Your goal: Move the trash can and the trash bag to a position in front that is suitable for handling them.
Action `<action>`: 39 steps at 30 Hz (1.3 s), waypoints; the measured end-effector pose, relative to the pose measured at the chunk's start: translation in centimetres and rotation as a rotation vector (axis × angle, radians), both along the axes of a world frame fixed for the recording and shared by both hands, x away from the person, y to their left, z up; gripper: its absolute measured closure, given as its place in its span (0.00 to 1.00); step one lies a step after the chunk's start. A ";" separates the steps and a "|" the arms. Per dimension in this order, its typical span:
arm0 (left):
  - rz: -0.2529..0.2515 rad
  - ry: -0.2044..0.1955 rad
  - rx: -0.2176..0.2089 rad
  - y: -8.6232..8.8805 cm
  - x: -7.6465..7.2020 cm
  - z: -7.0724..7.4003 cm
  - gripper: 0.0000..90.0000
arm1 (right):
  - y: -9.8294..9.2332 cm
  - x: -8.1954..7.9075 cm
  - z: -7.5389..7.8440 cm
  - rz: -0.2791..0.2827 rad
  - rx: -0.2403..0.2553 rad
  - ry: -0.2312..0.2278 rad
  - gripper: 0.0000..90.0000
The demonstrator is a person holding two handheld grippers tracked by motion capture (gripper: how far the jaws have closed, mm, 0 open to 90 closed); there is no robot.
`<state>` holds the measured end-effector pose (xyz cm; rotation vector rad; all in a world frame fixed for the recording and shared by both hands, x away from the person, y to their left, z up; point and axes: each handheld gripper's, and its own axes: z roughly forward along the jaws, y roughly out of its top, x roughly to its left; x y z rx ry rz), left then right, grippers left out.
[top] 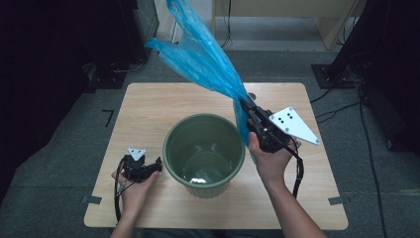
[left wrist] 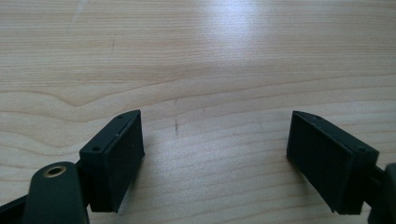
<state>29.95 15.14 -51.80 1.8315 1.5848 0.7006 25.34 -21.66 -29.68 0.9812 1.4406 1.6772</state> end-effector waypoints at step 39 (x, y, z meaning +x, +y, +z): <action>0.012 -0.293 -0.245 1.4 -2.6 6.4 0.27 | 6.4 -0.2 0.9 0.261 0.043 -0.036 0.98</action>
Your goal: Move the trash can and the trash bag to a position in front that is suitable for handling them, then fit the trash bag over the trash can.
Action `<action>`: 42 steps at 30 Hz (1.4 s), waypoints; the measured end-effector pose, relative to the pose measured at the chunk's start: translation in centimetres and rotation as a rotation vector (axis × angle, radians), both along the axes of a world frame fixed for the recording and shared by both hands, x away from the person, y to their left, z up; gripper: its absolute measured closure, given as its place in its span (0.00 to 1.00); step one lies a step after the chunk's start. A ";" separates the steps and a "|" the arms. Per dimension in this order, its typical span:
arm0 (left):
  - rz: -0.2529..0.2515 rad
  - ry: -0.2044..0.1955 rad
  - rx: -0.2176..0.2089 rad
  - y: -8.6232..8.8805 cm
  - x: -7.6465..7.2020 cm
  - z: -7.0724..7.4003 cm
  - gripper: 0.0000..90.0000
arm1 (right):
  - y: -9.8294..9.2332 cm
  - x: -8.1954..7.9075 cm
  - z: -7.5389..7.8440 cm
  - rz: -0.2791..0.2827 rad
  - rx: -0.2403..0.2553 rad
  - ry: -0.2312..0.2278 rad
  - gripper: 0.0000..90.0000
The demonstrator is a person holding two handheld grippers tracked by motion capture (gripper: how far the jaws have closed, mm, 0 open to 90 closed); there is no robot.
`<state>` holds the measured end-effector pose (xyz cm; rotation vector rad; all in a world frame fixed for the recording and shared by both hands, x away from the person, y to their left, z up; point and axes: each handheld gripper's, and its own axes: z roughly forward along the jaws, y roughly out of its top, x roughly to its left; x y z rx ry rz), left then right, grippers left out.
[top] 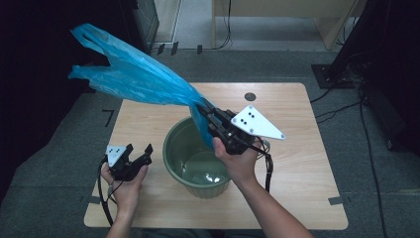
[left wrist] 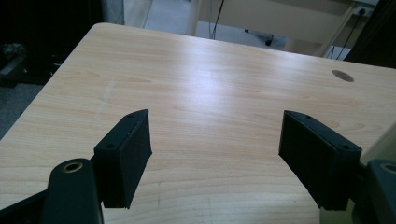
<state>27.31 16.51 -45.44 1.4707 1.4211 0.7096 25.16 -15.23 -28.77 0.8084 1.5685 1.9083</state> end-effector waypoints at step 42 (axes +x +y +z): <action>-0.131 -0.387 -0.275 -1.3 -0.4 13.9 0.52 | -5.2 -2.6 -5.8 0.102 -0.076 0.013 0.72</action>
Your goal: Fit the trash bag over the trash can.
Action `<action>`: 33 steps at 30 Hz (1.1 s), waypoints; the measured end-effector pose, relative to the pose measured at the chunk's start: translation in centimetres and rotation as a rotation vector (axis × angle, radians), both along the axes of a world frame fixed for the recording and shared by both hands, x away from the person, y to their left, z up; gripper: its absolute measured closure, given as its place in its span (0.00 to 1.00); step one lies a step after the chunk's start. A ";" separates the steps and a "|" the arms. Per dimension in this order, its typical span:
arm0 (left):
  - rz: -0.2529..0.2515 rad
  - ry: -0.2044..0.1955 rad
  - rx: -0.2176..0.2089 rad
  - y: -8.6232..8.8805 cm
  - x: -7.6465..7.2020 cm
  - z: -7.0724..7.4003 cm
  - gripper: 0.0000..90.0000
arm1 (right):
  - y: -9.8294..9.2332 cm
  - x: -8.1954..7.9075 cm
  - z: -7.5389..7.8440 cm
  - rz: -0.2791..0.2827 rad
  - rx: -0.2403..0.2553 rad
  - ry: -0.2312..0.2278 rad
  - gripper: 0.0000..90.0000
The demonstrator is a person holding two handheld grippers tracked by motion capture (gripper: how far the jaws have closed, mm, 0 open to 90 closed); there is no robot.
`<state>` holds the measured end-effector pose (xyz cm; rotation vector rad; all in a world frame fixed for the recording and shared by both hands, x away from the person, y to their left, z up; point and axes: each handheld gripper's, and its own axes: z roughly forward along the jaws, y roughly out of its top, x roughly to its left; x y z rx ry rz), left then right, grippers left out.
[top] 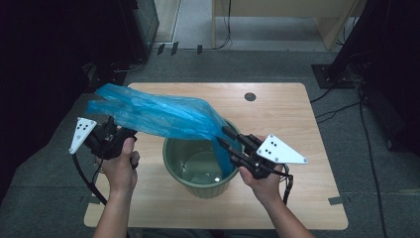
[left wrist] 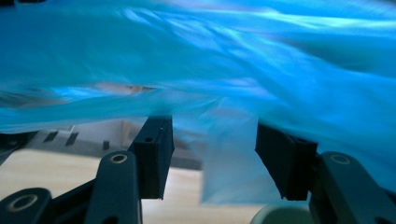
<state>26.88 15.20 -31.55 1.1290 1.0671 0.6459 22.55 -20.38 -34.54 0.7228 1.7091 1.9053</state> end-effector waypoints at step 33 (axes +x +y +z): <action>-0.082 -0.172 -0.022 -0.2 -1.0 5.3 1.00 | -1.2 -0.2 0.0 0.042 -0.094 0.035 0.31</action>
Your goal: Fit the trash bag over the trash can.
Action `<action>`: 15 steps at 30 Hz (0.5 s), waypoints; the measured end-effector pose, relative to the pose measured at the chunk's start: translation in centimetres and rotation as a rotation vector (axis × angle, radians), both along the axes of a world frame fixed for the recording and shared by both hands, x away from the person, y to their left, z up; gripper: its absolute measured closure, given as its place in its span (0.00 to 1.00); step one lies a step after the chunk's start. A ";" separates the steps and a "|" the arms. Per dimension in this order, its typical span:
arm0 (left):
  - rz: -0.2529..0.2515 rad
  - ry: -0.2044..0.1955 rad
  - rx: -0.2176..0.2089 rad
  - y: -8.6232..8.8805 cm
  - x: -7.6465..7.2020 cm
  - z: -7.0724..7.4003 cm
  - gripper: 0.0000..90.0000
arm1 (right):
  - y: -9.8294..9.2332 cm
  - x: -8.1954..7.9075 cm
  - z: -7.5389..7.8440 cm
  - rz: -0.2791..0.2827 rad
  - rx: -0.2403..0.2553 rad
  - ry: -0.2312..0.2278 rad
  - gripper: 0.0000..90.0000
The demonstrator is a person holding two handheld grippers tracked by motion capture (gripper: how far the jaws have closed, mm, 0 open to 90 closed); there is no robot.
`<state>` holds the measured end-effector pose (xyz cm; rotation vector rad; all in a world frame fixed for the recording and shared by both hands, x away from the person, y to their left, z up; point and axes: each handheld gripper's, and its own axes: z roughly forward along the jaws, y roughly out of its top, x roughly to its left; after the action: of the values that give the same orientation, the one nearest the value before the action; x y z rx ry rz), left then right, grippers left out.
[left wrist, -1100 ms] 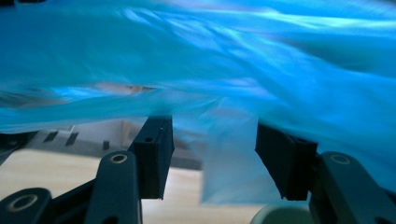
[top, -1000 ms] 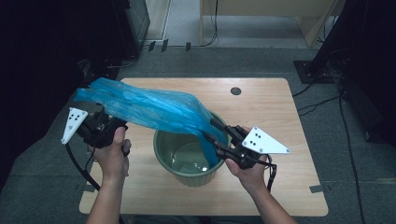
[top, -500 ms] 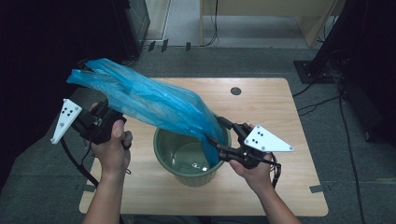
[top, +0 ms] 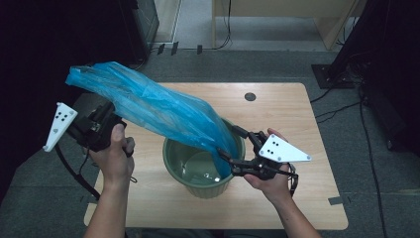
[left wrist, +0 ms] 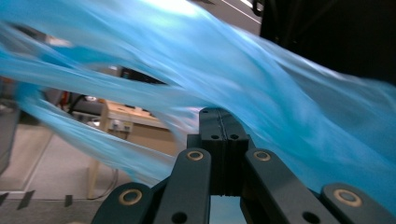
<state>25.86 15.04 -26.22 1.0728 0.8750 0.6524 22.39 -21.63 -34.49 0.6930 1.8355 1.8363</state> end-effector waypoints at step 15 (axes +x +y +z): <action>-0.129 -0.019 -0.068 1.0 0.0 -0.1 0.87 | -0.4 0.5 -1.0 -0.025 -0.037 0.040 0.31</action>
<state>25.83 16.04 -26.29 1.0513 0.7995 0.5212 22.92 -22.07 -35.50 0.7415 1.8731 1.7804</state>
